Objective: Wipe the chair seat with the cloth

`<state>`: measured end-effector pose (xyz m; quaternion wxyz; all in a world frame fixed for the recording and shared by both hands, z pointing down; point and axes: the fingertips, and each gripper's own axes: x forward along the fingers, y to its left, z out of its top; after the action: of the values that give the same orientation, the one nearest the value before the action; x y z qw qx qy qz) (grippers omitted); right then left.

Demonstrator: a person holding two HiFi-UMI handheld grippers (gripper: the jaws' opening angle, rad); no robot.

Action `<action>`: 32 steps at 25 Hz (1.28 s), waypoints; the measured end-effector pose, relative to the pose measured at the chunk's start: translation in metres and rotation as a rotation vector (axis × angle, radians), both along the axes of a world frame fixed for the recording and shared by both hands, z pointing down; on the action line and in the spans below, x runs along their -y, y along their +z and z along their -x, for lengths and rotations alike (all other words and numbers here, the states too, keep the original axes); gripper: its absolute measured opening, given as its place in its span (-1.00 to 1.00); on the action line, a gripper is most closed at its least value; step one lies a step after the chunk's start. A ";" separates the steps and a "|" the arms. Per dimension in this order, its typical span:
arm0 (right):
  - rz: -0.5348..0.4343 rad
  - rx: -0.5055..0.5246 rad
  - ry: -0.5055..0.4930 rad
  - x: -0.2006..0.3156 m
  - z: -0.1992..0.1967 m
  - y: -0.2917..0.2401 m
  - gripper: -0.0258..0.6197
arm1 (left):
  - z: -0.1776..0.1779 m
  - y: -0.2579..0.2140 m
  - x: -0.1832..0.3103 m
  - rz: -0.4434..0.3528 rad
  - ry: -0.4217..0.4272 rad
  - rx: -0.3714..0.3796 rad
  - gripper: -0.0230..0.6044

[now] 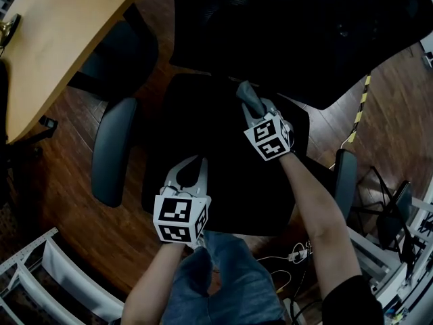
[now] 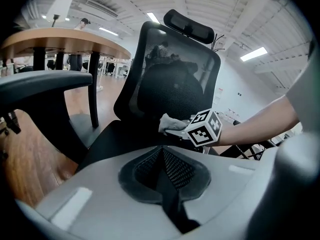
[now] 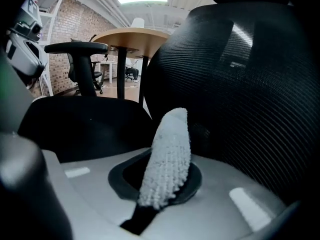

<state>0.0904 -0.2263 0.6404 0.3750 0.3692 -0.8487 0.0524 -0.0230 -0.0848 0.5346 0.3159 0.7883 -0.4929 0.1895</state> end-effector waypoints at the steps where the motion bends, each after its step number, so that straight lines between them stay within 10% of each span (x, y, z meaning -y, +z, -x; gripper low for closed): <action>1: 0.001 0.004 -0.002 -0.004 0.002 0.000 -0.89 | 0.000 0.001 -0.002 0.001 0.000 0.003 -0.92; 32: 0.058 0.144 -0.138 -0.311 0.080 -0.031 -0.89 | 0.017 -0.013 -0.137 -0.044 0.029 0.007 -0.92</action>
<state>0.0105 0.0849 0.6089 0.3265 0.2939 -0.8950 0.0774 -0.0401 0.0525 0.5216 0.2937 0.8016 -0.4865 0.1859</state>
